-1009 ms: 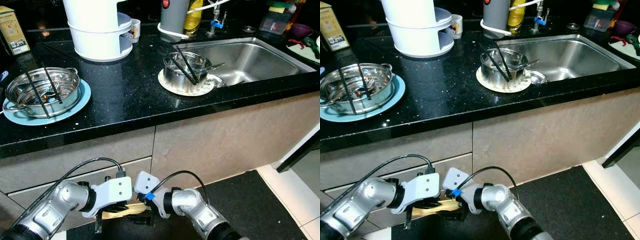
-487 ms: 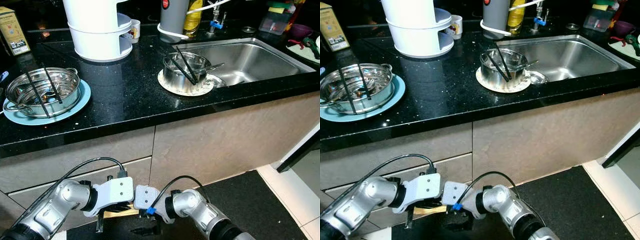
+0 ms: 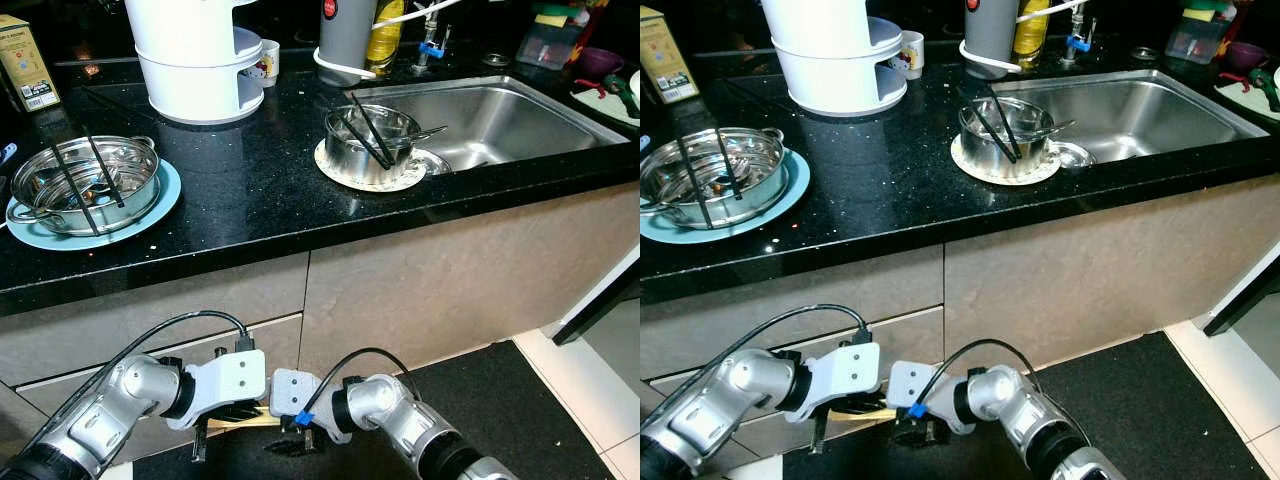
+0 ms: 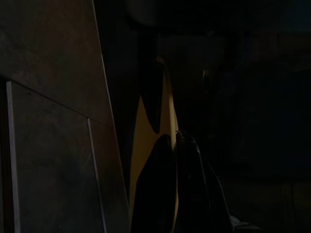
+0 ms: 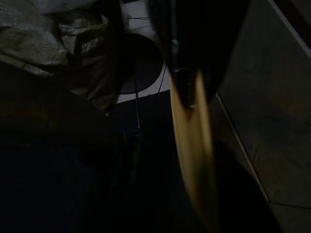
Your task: Kitchen organization
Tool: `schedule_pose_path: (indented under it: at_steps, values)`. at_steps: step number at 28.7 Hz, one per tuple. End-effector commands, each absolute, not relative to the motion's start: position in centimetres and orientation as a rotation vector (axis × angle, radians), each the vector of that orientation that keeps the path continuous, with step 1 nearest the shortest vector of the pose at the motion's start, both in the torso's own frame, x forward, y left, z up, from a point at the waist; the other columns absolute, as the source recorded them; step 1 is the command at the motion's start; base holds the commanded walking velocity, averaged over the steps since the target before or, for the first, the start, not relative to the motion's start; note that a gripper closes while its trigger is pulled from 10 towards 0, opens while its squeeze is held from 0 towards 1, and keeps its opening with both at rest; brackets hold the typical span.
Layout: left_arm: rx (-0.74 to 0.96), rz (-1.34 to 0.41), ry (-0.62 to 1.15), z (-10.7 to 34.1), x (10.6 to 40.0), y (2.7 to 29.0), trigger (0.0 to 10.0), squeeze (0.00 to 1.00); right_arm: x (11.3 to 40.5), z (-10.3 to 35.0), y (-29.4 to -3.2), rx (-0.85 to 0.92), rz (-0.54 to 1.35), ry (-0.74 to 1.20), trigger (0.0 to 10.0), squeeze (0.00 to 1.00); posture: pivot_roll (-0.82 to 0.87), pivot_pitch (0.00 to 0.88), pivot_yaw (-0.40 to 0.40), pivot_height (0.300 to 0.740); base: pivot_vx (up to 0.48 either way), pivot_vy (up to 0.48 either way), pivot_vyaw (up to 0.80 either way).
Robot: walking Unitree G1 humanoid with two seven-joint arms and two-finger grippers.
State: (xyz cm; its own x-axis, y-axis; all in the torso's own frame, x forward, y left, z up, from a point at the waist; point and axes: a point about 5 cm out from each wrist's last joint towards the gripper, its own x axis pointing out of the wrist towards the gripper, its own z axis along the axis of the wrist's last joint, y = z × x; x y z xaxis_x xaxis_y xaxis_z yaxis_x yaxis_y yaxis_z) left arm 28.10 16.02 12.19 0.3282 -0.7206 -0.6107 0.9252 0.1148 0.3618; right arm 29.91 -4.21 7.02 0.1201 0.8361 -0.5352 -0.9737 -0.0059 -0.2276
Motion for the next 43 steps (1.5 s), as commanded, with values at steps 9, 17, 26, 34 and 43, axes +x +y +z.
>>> schedule_pose_path:
  at_steps: [9,17,26,34,43]
  values:
    - [0.772,-1.215,0.285,12.3,28.5,16.0,0.0,0.0,29.3,6.5,-4.3,-0.571,1.515,0.308,0.0,0.0,-0.05,0.188,-0.03,0.74,0.0,0.0,0.0]
    - [0.764,-1.201,0.27,12.5,28.7,15.9,0.0,0.0,29.3,6.5,-4.5,-0.558,1.535,0.32,0.0,0.0,-0.05,0.188,-0.03,0.74,0.0,0.0,0.0]
    - [0.676,-1.183,0.217,13.6,29.1,15.3,10.0,1.0,29.3,6.6,-4.6,-0.545,1.546,0.33,0.0,0.0,-0.06,0.188,-0.03,0.74,0.0,0.0,0.0]
    - [0.723,-1.178,0.217,13.7,29.2,15.5,10.0,1.0,29.2,6.5,-5.1,-0.566,1.565,0.358,0.0,0.0,-0.06,0.179,-0.029,0.74,0.0,0.0,0.0]
    - [0.748,-1.172,0.193,14.2,29.2,15.0,10.0,0.0,30.0,6.5,-6.7,-0.687,1.486,0.387,0.0,0.0,-0.06,0.173,-0.033,0.74,0.0,0.0,0.0]
